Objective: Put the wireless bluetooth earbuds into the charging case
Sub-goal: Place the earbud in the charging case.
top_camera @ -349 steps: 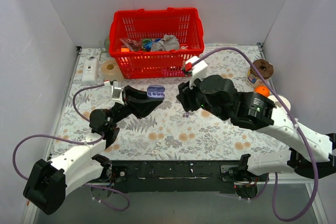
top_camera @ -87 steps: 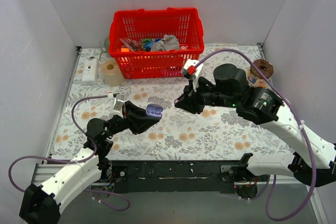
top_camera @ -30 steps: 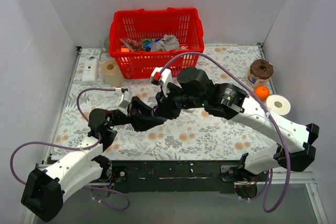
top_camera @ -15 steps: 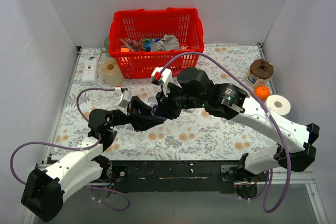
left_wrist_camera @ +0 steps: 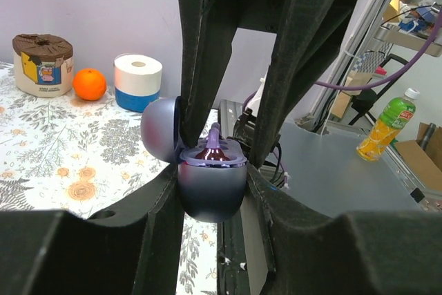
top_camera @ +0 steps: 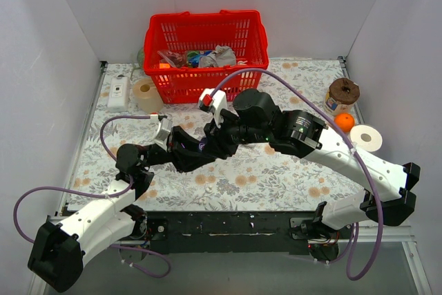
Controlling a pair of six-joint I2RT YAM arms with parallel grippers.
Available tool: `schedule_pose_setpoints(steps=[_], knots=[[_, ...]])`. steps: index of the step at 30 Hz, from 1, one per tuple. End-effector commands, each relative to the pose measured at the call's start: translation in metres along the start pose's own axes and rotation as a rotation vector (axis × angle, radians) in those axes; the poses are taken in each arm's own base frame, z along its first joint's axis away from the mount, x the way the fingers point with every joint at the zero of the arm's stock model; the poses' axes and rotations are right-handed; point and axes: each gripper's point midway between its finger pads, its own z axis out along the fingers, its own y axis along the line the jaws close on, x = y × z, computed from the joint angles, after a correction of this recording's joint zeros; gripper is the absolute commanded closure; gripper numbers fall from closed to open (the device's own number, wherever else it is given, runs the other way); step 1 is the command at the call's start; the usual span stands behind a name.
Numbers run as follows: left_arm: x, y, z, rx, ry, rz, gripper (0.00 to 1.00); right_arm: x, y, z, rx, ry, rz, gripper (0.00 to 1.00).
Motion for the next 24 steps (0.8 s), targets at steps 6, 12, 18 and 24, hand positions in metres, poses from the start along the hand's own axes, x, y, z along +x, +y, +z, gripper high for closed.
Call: schedule_pose_setpoints(steps=[6,12,18,24], knots=[[-0.018,-0.005,0.002,0.006,-0.067,0.062,1.00,-0.011,-0.001,-0.010,0.029,-0.023,-0.003,0.56],[-0.014,-0.002,0.000,-0.013,-0.066,0.048,1.00,-0.073,0.009,-0.070,0.053,-0.223,-0.031,0.48],[-0.014,-0.003,0.000,-0.008,-0.066,0.051,1.00,-0.052,-0.035,-0.078,0.270,-0.208,0.014,0.64],[-0.020,-0.014,-0.002,0.021,-0.086,0.074,1.00,-0.015,-0.063,-0.049,0.350,-0.105,0.072,0.99]])
